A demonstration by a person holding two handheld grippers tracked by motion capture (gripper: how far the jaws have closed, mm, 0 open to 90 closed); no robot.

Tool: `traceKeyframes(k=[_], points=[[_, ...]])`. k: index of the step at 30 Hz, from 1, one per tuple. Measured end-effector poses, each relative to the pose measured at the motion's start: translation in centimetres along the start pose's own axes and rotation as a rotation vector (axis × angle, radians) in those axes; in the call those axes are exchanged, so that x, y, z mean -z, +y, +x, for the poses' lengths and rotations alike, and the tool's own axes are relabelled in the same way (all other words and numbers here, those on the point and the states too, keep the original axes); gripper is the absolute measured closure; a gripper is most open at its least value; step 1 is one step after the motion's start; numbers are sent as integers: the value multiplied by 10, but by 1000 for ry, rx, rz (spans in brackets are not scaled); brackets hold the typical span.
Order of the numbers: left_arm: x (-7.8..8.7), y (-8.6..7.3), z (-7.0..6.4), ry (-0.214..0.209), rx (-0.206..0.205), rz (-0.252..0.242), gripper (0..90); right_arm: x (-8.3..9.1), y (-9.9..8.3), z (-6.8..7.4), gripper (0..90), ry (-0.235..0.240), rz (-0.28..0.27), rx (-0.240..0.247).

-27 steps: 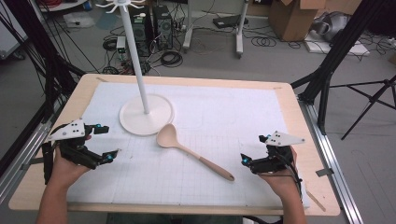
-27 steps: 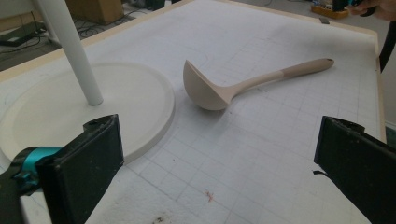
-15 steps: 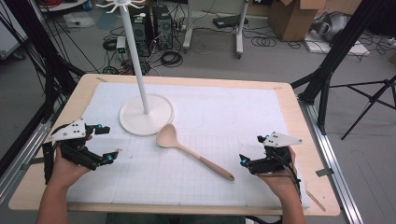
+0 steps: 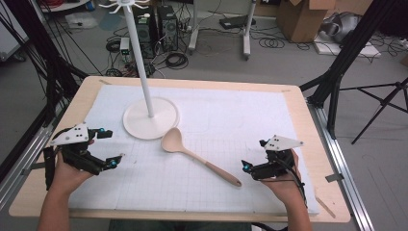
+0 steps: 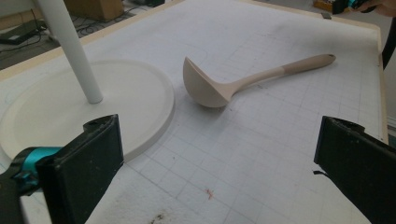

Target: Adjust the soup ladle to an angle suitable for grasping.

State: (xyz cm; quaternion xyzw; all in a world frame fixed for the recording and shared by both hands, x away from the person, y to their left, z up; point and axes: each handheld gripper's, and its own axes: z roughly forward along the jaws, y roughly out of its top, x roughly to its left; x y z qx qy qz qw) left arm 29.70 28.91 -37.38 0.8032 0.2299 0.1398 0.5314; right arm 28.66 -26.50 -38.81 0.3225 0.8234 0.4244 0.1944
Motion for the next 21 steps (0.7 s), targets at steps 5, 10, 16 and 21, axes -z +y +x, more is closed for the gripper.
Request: traceKeyframes(k=[5,10,16,21], points=[[3,-1,1,12,3,0,17,-12,7,6,22,20,30,23],[4,-1,1,15,2,0,17,-25,11,11,22,38,62,38],[2,1,0,15,-1,4,17,-34,20,12,22,72,67,40],[2,1,-1,17,-4,5,17,-44,29,16,22,101,83,53]])
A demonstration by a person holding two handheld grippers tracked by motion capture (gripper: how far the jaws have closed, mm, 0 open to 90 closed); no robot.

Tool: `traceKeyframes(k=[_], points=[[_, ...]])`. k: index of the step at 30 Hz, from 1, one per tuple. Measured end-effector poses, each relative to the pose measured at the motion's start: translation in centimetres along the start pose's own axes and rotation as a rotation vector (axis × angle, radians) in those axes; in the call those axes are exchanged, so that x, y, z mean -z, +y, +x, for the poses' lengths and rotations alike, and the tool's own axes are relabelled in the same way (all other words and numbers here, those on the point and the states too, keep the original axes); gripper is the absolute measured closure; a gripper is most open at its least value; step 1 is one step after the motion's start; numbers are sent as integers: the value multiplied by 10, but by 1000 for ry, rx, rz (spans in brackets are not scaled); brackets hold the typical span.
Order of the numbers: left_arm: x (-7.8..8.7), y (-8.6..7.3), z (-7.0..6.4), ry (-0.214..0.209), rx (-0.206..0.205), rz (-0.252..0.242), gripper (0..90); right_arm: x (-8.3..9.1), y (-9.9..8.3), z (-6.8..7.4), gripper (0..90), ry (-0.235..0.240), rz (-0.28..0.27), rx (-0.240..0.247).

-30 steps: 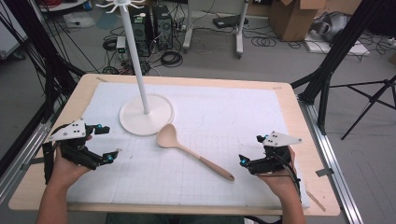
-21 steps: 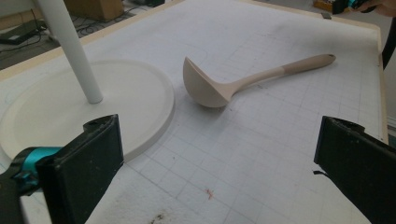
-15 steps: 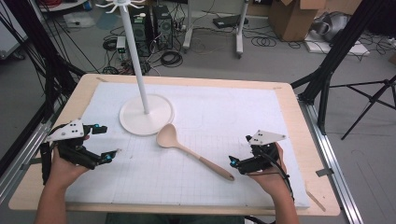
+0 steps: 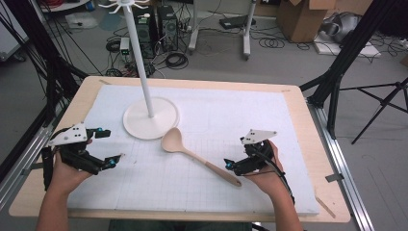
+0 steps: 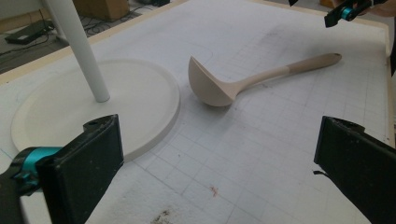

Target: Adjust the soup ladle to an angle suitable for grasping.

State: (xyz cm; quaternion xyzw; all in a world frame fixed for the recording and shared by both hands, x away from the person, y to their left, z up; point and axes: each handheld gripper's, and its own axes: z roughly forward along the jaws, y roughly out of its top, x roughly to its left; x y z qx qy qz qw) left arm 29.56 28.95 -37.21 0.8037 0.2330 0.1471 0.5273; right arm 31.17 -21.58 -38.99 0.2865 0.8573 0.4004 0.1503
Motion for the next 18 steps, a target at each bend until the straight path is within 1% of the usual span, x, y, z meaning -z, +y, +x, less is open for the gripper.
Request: traceKeyframes(k=[5,8,15,18], points=[[1,0,0,2,2,0,17,-14,10,5,23,28,29,27],[1,0,0,4,1,-2,17,-22,14,7,28,56,41,30],[1,0,0,2,3,0,17,-37,22,14,27,81,87,56],[1,0,0,2,0,1,16,-40,24,15,28,87,94,57]])
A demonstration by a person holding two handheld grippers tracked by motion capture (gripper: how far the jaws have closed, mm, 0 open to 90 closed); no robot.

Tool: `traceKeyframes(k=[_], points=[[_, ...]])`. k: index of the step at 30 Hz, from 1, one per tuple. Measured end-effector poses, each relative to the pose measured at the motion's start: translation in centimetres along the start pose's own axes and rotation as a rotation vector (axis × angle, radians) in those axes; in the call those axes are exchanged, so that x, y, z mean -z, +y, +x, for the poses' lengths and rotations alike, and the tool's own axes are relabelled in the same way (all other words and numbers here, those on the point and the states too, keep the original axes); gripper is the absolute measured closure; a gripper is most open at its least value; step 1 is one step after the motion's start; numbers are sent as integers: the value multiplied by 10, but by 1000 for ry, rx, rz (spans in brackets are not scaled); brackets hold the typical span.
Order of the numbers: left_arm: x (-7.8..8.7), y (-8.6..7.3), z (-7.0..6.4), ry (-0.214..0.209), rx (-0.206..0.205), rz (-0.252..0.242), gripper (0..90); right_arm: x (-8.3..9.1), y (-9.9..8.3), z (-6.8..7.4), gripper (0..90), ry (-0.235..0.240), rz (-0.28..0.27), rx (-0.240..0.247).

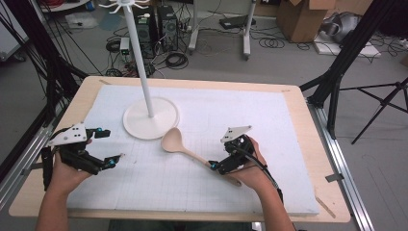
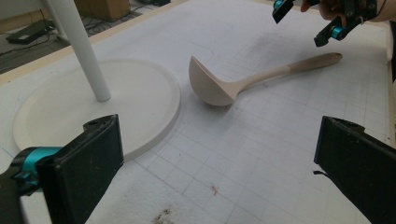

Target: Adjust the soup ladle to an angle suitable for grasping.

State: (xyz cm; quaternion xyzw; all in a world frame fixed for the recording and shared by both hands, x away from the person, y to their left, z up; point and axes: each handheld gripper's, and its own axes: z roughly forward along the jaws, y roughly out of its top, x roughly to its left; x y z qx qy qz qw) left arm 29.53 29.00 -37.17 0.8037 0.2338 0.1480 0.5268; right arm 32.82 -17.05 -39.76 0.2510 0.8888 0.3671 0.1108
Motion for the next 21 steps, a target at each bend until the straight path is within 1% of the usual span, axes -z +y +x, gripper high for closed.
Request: traceKeyframes(k=[1,5,8,9,10,11,12,14,16,17,18,19,20,21], points=[[0,0,0,1,0,0,16,-2,2,1,46,10,4,-5],[0,0,0,1,0,-1,17,-7,4,1,66,34,19,0],[0,0,0,2,0,1,17,-11,5,2,67,38,32,9],[0,0,0,3,2,0,17,-15,6,3,72,40,53,15],[0,0,0,4,2,1,17,-17,6,3,74,44,62,13],[0,0,0,8,2,1,17,-18,6,4,97,52,70,13],[1,0,0,9,0,3,17,-20,6,3,142,64,81,20],[1,0,1,8,0,3,16,-23,6,4,156,86,96,20],[1,-1,1,11,3,1,17,-25,6,4,158,86,104,20],[1,-1,1,10,1,2,17,-28,6,5,178,85,121,21],[2,-1,1,11,1,2,17,-28,6,5,178,85,121,21],[2,-1,1,13,0,2,16,-30,7,6,214,101,130,25],[2,-1,1,14,0,2,16,-30,7,6,214,101,130,25],[2,-1,1,12,3,-1,17,-32,7,6,248,107,141,35]])
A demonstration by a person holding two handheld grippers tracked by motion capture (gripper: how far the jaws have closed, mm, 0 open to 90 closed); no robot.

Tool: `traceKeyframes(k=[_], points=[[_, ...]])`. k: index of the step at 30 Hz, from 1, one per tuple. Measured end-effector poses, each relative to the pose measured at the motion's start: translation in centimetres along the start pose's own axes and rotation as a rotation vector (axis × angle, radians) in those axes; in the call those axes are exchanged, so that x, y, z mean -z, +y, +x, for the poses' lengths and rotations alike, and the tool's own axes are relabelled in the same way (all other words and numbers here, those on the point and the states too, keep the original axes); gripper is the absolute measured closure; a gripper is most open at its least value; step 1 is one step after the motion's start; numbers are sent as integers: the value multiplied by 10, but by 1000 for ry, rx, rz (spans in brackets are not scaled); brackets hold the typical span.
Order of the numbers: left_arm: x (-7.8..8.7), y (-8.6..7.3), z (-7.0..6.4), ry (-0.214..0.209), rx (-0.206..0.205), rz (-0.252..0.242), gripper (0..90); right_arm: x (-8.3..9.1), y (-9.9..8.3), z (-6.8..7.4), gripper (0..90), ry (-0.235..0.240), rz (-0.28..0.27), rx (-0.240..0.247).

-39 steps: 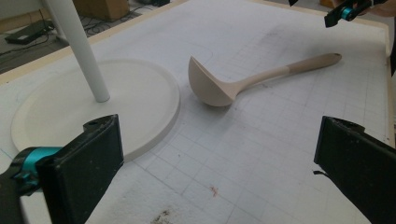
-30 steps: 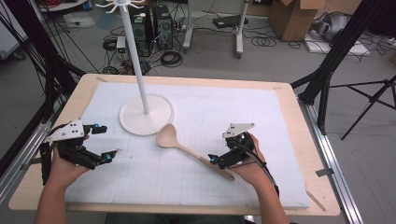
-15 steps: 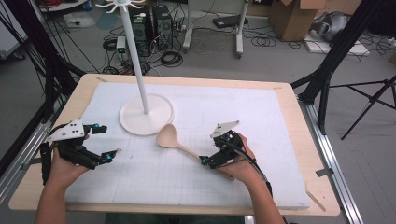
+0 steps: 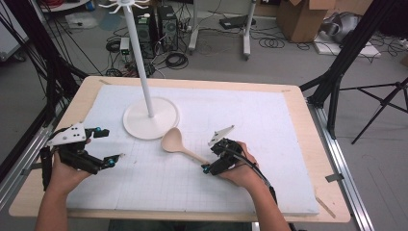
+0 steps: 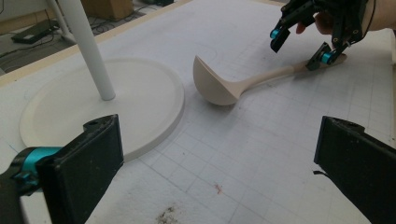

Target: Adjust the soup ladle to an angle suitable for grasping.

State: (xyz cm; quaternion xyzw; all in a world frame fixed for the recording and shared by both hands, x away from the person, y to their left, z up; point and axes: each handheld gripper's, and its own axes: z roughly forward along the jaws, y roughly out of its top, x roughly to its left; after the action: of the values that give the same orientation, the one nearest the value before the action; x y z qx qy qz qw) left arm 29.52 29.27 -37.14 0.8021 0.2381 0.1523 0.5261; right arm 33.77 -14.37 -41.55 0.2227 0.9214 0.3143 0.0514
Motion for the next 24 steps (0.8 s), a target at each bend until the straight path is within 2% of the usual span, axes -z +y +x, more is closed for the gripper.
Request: traceKeyframes(k=[4,7,8,15,20,24], points=[[1,0,0,1,-2,-2,17,-3,1,0,318,5,29,5],[1,0,0,2,-3,-1,17,-4,1,0,329,10,42,-7],[1,0,0,0,-2,-1,17,-6,3,-1,358,14,70,-10],[3,1,0,3,-2,-4,16,-10,6,0,410,18,137,-12],[3,1,1,2,-2,-8,16,-9,9,1,456,19,150,-6],[4,1,1,3,-3,-9,17,-9,13,2,538,17,173,4]])
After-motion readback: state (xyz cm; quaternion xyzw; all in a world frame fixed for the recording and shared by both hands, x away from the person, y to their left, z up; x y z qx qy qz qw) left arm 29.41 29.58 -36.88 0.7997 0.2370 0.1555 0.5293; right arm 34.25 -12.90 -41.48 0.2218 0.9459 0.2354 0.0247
